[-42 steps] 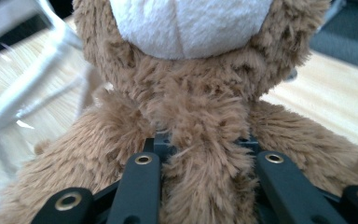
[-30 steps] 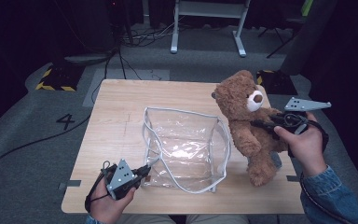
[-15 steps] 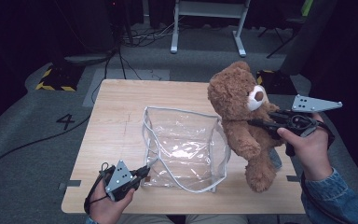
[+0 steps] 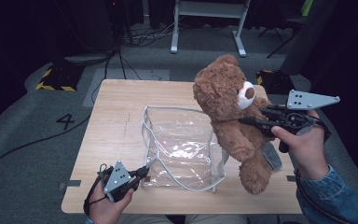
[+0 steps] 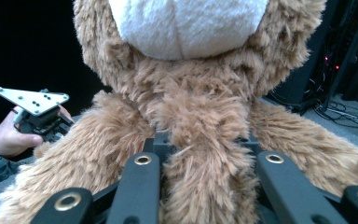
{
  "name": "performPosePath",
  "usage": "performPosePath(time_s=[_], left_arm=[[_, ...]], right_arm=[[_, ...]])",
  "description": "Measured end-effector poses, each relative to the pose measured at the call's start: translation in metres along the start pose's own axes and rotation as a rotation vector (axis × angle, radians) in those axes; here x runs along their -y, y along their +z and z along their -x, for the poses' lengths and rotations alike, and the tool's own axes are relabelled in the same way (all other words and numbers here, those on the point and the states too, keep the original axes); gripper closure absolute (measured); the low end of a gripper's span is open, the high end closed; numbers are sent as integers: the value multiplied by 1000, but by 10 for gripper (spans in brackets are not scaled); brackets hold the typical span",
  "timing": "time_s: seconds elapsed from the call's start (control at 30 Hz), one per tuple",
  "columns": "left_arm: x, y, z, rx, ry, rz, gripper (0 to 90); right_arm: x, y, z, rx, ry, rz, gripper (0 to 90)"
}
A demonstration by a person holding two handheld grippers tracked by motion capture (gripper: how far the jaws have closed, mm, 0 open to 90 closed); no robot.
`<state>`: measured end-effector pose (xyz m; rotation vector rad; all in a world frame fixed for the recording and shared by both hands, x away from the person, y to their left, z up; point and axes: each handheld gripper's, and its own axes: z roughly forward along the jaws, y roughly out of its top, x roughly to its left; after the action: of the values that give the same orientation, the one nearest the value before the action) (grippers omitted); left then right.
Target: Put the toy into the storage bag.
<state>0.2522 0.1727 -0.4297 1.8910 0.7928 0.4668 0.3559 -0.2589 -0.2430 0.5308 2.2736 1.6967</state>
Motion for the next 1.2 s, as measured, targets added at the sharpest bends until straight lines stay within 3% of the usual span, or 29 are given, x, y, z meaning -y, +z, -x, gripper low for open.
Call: performPosePath(time_s=[0.33, 0.7, 0.9, 1.2], left_arm=[[0, 0, 0, 1, 7, -6, 874], [0, 0, 0, 7, 4, 1, 874], [0, -1, 0, 3, 13, -6, 874], [0, -1, 0, 4, 14, -4, 874]], right_arm=[[-19, 8, -16, -56, -47, 35, 706], [-27, 51, -30, -153, -80, 52, 703], [-26, 77, -36, -204, -59, 45, 703], [-22, 107, -40, -227, -64, 24, 702]])
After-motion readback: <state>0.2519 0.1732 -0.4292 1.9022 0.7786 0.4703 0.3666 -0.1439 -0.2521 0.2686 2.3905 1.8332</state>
